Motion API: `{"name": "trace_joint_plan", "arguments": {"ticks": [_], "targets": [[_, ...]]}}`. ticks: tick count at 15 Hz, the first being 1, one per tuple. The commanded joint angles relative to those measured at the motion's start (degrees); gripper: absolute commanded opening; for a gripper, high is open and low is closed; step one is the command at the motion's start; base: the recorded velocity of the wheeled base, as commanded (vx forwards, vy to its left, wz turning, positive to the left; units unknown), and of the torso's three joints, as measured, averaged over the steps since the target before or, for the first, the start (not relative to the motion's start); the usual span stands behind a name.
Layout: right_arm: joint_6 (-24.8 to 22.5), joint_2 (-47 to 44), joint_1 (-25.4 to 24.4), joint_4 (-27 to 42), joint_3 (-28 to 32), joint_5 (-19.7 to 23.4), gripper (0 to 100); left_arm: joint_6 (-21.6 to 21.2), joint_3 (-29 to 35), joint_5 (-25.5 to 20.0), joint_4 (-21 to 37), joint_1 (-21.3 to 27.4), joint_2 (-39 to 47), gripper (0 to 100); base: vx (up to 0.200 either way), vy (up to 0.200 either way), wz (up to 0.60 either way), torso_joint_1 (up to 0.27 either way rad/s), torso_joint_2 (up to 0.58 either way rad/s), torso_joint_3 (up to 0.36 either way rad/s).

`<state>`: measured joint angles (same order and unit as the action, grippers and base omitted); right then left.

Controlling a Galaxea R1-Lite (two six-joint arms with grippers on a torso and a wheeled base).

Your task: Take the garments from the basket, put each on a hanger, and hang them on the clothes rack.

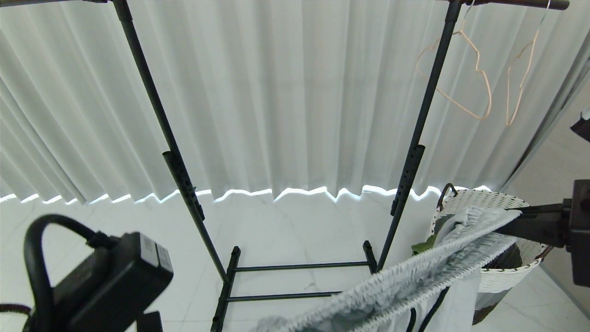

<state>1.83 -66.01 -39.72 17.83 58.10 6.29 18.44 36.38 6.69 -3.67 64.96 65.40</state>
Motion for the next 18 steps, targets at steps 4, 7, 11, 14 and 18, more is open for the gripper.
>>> {"name": "trace_joint_plan", "arguments": {"ticks": [4,7,11,14,18], "targets": [[0.0,-4.7,-0.3,-10.5,0.4,-0.2,0,-13.9,15.5,0.1,-0.3,-23.7,10.3,0,0.0,0.0,0.0,0.0,0.0,0.0],[-0.2,-9.0,-0.2,-17.5,3.6,-5.7,0,-18.5,27.6,1.2,-0.4,-28.5,16.0,0,0.0,0.0,0.0,0.0,0.0,0.0],[-0.2,-13.4,1.1,-17.0,15.6,-6.2,0,-21.0,38.6,3.3,-0.1,-28.5,20.9,0,0.0,0.0,0.0,0.0,0.0,0.0],[-1.3,-14.6,2.2,-14.2,21.0,-6.2,0,-25.9,39.5,3.4,-0.2,-28.6,21.3,0,0.0,0.0,0.0,0.0,0.0,0.0],[-4.4,-14.2,3.9,-13.7,21.0,-6.6,0,-26.1,39.6,3.4,-0.2,-28.5,21.0,0,0.0,0.0,0.0,0.0,0.0,0.0]]}}
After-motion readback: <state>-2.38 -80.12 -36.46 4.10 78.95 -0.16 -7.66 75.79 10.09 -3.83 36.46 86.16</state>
